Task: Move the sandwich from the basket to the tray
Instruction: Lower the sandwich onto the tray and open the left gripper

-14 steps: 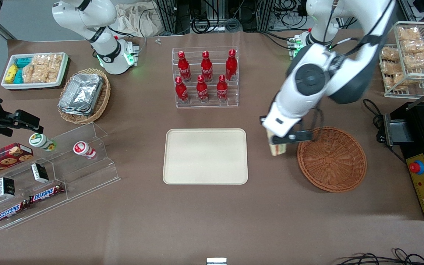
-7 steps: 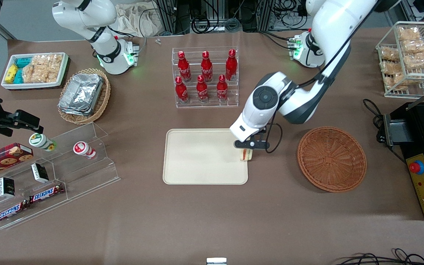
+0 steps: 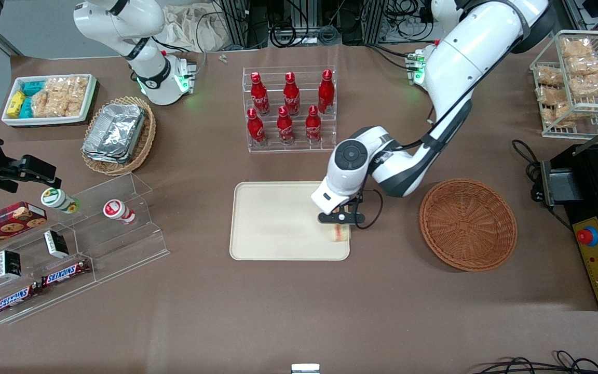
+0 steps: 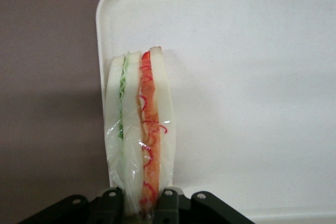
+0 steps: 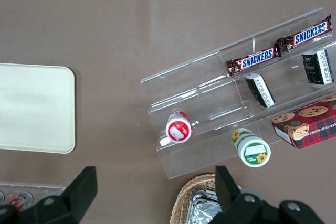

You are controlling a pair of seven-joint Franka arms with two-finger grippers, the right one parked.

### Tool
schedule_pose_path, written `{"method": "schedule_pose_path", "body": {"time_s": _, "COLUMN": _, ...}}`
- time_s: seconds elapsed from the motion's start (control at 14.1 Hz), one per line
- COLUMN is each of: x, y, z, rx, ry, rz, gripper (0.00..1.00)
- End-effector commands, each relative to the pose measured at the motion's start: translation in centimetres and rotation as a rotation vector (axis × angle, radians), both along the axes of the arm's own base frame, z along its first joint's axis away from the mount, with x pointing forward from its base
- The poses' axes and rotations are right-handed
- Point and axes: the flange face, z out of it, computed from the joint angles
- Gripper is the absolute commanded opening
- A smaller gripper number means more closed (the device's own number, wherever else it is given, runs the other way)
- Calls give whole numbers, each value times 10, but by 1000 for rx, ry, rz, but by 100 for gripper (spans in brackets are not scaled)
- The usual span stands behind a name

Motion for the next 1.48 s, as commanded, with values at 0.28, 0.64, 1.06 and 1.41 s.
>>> {"method": "schedule_pose_path", "body": {"time_s": 0.28, "x": 15, "y": -12, "z": -6, "rx": -14, "ry": -17, "rz": 30, "gripper": 0}}
{"method": "schedule_pose_path", "body": {"time_s": 0.64, "x": 29, "y": -15, "z": -10, "rx": -36, "ry": -18, "rz": 51, "gripper": 76}}
{"method": "schedule_pose_path", "body": {"time_s": 1.06, "x": 45, "y": 0, "z": 41, "rx": 58, "ry": -14, "rz": 86, "gripper": 100}}
{"method": "schedule_pose_path", "body": {"time_s": 1.41, "x": 64, "y": 61, "z": 165, "rx": 91, "ry": -17, "rz": 220, "gripper": 100}}
